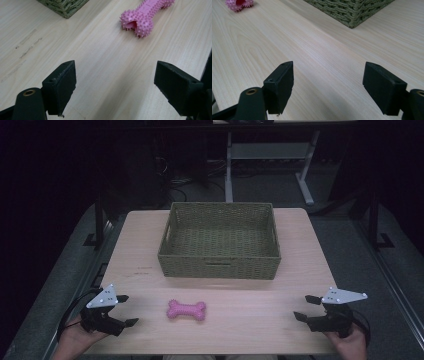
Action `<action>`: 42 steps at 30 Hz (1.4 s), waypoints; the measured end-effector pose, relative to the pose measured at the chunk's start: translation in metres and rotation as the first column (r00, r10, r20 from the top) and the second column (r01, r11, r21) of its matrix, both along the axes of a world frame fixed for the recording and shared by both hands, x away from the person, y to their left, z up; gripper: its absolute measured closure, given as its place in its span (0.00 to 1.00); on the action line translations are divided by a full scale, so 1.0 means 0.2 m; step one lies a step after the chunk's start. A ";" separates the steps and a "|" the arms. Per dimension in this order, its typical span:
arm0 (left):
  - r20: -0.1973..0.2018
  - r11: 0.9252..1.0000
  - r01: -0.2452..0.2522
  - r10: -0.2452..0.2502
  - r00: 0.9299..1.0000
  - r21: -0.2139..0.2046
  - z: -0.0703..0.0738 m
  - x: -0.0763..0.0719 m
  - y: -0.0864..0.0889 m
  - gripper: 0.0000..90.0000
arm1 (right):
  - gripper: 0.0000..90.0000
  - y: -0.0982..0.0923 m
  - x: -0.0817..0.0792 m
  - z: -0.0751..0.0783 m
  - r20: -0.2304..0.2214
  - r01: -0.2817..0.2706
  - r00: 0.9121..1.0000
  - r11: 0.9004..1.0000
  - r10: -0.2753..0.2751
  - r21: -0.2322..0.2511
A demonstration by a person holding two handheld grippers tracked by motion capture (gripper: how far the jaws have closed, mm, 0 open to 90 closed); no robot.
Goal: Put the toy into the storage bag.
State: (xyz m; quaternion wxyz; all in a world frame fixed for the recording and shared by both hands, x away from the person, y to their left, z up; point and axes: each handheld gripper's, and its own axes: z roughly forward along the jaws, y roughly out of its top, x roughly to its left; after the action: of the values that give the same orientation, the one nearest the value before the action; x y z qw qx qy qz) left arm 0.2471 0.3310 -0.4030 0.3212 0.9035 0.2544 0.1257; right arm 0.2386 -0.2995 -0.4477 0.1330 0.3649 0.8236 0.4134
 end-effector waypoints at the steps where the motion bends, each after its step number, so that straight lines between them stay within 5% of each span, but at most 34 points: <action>1: -0.006 1.000 -0.001 0.001 1.000 -0.003 0.00 0.01 0.00 0.19 | 0.27 0.00 0.00 0.00 -0.003 -0.002 1.000 1.000 0.002 0.000; 23: -0.031 0.991 0.123 -0.121 0.992 0.046 0.10 0.12 -0.24 0.19 | 0.27 0.02 0.00 0.00 0.009 -0.032 0.999 0.999 0.032 -0.004; 33: -0.063 0.981 0.181 -0.176 0.982 0.077 0.09 0.16 -0.35 0.19 | 0.27 0.04 0.01 0.00 0.000 -0.044 0.999 0.999 0.044 -0.010; 42: -0.083 0.963 0.240 -0.231 0.969 0.122 0.08 0.20 -0.46 0.19 | 0.26 0.05 0.01 -0.01 0.000 -0.055 0.998 0.998 0.055 -0.022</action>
State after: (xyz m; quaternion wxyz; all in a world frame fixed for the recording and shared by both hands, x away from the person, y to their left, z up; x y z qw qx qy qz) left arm 0.2872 0.2381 -0.3873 0.2650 0.9502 0.1472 0.0720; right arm 0.2408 -0.2901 -0.4487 0.1259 0.3405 0.8378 0.4078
